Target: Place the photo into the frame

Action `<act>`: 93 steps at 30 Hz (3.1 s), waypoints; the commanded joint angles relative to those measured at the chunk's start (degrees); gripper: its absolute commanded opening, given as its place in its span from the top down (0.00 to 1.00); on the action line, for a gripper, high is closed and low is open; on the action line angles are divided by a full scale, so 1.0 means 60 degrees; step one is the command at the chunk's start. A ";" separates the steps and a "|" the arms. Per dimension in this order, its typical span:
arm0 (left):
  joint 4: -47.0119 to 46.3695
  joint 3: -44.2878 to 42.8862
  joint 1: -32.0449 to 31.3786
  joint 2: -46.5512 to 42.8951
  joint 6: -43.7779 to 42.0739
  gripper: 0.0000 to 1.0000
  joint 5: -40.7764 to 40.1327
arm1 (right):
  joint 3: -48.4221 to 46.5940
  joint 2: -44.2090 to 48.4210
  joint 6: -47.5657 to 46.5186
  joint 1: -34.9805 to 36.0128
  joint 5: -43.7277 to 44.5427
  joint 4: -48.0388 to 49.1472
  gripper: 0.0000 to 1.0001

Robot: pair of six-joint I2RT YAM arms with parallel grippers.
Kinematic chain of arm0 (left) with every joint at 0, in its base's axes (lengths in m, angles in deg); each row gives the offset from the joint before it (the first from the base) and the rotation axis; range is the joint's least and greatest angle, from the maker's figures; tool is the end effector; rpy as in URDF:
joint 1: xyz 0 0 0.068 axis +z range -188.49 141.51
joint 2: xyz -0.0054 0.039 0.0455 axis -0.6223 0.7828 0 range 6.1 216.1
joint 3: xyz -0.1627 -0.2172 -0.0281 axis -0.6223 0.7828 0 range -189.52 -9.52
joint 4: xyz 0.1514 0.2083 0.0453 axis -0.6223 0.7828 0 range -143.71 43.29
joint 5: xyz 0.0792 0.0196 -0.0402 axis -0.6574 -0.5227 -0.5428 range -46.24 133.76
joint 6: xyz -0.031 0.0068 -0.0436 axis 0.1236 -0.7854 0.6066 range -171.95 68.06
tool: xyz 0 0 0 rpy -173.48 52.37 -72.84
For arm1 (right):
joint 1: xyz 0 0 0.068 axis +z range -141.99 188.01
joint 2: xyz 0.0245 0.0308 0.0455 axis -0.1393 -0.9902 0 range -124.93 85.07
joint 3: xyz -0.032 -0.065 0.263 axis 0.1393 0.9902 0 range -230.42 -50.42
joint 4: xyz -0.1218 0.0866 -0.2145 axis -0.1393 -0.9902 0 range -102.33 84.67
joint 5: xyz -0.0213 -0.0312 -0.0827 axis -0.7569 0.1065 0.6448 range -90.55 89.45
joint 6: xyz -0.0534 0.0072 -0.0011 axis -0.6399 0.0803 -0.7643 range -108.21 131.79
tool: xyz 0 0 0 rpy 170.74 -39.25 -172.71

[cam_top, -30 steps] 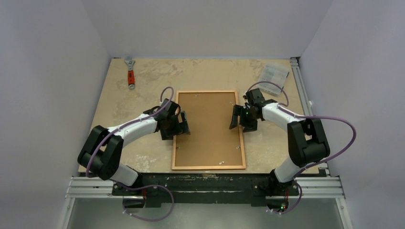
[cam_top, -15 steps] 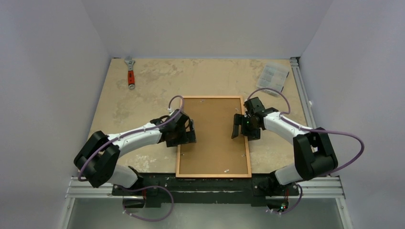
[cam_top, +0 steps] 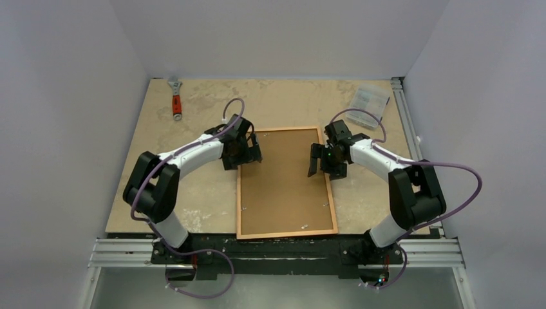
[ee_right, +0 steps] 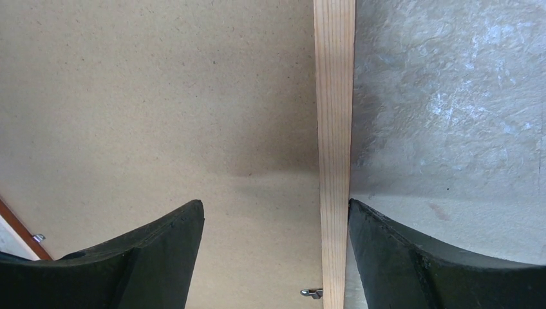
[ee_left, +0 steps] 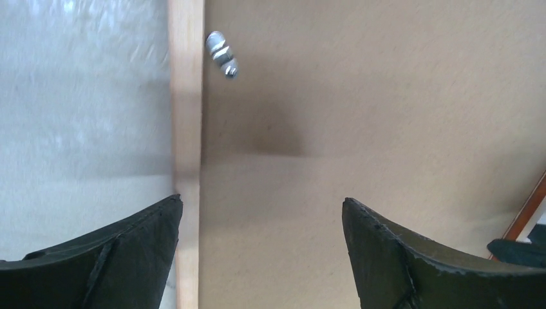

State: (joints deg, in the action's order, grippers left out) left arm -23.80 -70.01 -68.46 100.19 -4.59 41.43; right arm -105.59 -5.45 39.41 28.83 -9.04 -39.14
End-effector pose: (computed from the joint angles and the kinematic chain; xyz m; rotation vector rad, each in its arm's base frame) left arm 0.2822 -0.1611 0.1932 -0.4261 2.6999 -0.3585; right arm 0.2746 0.1101 0.1826 0.1298 2.8394 0.4069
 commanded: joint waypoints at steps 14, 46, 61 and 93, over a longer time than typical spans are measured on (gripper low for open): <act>0.1759 -0.3219 0.1347 0.2657 -0.0982 0.21 -0.0380 | -0.0286 -0.0217 -0.0033 -0.0053 -0.0029 0.0265 0.20; 0.0609 -0.2272 0.1387 0.1697 -0.1415 0.28 0.0709 | -0.0194 0.0070 -0.0082 -0.0057 -0.0231 0.0219 0.20; 0.1048 -0.3815 0.1655 0.3365 -0.1125 0.36 0.0419 | -0.0193 -0.0256 -0.0186 -0.0059 -0.0412 0.0359 0.21; 0.0156 -0.1487 0.1965 0.0793 -0.0794 0.10 0.2340 | -0.0931 -0.0650 -0.0308 -0.0385 0.0045 0.0122 0.19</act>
State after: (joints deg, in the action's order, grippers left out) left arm -20.06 -82.12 -57.60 111.23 -11.56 50.66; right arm -106.27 -7.83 38.53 27.95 -10.16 -38.90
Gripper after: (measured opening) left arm 0.863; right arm 0.802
